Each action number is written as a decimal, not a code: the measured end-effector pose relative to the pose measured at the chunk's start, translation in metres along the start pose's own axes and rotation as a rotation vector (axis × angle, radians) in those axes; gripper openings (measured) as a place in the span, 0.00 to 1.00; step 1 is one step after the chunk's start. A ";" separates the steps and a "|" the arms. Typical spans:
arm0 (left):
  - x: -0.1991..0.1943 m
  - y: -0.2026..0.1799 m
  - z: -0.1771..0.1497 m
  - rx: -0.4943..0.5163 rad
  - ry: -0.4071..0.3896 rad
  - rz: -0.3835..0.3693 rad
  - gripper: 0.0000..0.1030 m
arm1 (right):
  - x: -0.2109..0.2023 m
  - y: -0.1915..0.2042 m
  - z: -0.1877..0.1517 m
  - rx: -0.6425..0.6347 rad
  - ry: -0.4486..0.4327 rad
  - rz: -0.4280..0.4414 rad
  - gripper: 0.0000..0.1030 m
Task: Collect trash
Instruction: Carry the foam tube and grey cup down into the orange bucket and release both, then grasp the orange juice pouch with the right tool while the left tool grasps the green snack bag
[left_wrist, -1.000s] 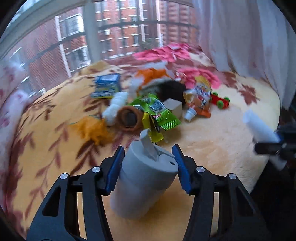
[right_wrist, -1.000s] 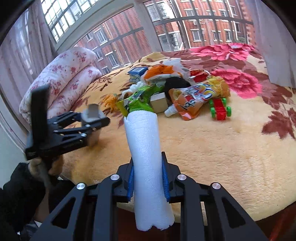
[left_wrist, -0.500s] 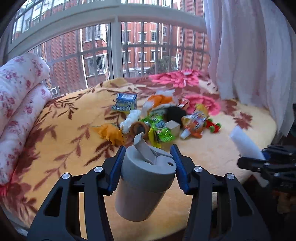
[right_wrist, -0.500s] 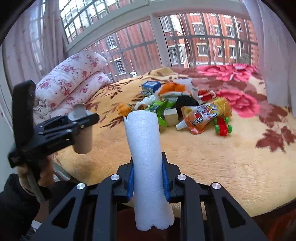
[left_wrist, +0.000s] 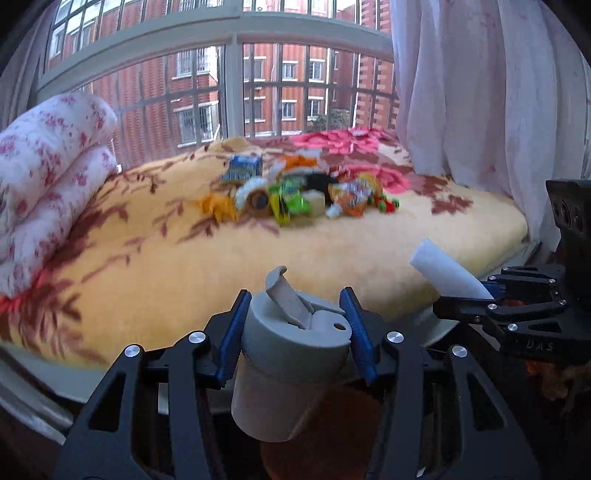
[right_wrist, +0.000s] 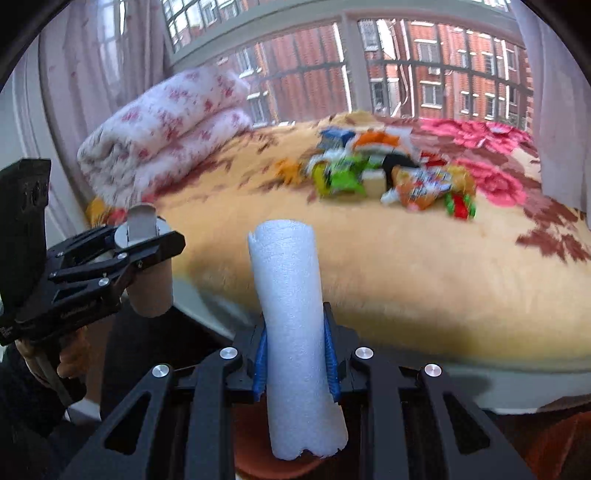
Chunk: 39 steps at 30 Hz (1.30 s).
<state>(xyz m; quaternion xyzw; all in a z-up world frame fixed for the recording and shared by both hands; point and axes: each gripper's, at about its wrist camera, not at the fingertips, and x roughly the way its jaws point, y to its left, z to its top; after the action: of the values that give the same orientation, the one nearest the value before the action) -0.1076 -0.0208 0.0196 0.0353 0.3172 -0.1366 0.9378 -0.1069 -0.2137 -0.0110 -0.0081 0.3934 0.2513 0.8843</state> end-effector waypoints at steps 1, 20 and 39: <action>0.000 -0.001 -0.008 -0.003 0.009 -0.001 0.47 | 0.003 0.001 -0.006 -0.003 0.016 0.004 0.25; 0.038 0.006 -0.088 0.019 0.218 -0.030 0.65 | 0.089 0.017 -0.069 -0.076 0.322 0.079 0.67; -0.015 0.009 -0.055 -0.034 0.042 -0.051 0.75 | -0.022 -0.036 -0.027 0.072 0.061 -0.060 0.66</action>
<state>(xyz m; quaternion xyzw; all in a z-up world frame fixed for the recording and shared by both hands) -0.1489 -0.0004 -0.0154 0.0142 0.3397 -0.1543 0.9277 -0.1221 -0.2605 -0.0208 0.0046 0.4287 0.2101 0.8786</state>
